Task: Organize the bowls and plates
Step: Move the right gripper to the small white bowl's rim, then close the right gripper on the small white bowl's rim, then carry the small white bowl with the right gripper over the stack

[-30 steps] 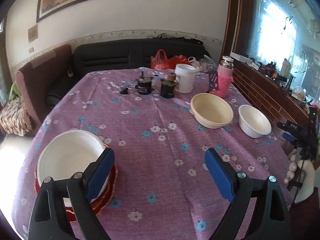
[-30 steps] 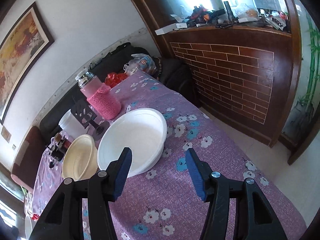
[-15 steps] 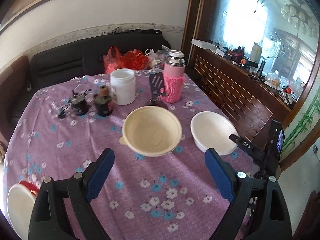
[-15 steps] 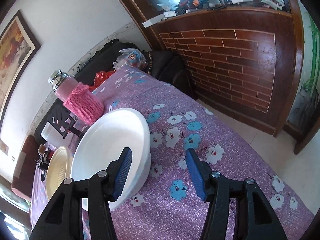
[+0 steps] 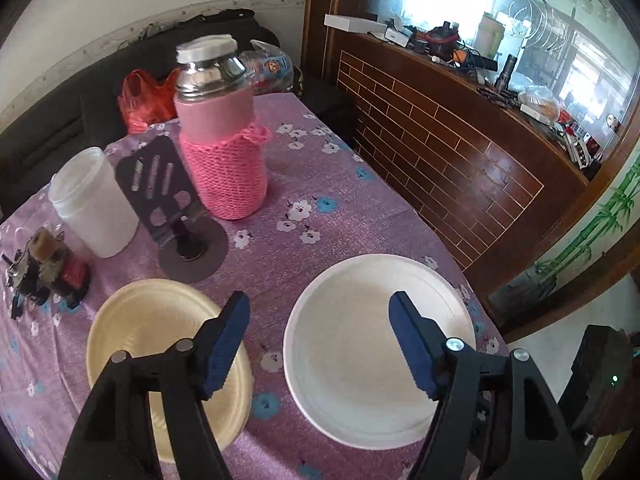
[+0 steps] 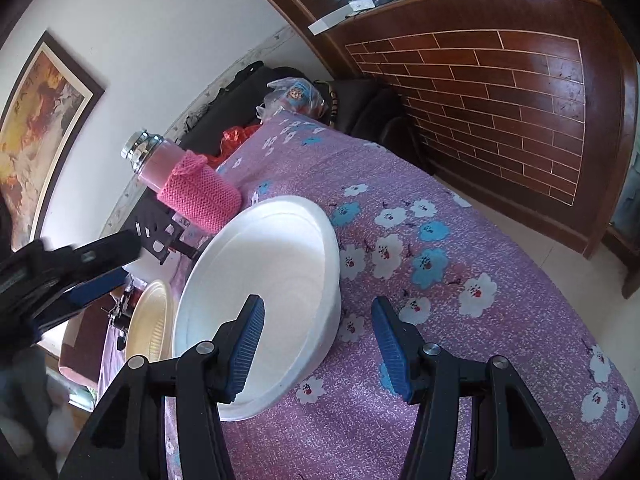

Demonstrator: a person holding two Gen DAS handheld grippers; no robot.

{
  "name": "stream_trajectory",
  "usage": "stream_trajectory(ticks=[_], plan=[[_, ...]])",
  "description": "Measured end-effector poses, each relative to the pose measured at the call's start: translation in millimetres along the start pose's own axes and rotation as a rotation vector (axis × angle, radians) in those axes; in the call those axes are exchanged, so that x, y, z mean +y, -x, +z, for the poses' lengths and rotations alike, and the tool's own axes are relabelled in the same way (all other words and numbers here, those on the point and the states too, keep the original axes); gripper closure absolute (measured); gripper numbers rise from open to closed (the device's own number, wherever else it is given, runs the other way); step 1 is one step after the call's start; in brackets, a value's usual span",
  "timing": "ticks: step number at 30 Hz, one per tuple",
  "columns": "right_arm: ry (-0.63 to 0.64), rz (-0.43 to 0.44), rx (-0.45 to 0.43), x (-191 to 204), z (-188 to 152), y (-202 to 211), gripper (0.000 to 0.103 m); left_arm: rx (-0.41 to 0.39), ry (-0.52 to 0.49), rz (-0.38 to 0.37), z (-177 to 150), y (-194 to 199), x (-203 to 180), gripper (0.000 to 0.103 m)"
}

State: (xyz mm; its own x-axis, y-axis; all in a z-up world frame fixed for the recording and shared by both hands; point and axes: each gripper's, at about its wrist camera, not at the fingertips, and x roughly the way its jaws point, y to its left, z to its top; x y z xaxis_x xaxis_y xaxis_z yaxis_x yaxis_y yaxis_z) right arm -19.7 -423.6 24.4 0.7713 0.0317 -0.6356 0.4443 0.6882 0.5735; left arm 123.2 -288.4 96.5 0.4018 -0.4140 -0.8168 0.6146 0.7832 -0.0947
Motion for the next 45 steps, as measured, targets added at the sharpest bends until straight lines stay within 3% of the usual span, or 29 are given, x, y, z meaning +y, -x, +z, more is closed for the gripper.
stream_trajectory(ticks=[4, 9, 11, 16, 19, 28, 34, 45], plan=[[0.025, -0.010, 0.017, 5, -2, -4, 0.049, 0.055, -0.019, 0.033, -4, -33, -7, 0.032], [0.022, -0.008, 0.046, 4, -5, -11, 0.054, 0.093, -0.022, 0.018, -7, -51, -7, 0.033], [0.025, -0.003, 0.049, 4, -6, -11, 0.061, 0.108, -0.031, 0.015, -8, -54, -10, 0.040], [0.001, -0.014, 0.041, -2, -6, -11, 0.073, 0.076, -0.033, 0.056, -7, -43, -9, 0.072], [-0.022, -0.017, 0.031, -8, -4, -9, 0.080, 0.058, -0.028, 0.054, -7, -34, -9, 0.081], [-0.028, 0.051, 0.006, -9, -3, 0, 0.091, -0.008, 0.016, 0.034, -21, 10, 0, 0.081], [-0.030, 0.177, 0.068, -2, -10, -4, 0.093, -0.038, 0.098, 0.025, -46, 43, 25, 0.083], [0.178, 0.232, 0.095, 77, -44, 11, 0.095, -0.102, 0.259, 0.067, -110, 115, 89, 0.083]])
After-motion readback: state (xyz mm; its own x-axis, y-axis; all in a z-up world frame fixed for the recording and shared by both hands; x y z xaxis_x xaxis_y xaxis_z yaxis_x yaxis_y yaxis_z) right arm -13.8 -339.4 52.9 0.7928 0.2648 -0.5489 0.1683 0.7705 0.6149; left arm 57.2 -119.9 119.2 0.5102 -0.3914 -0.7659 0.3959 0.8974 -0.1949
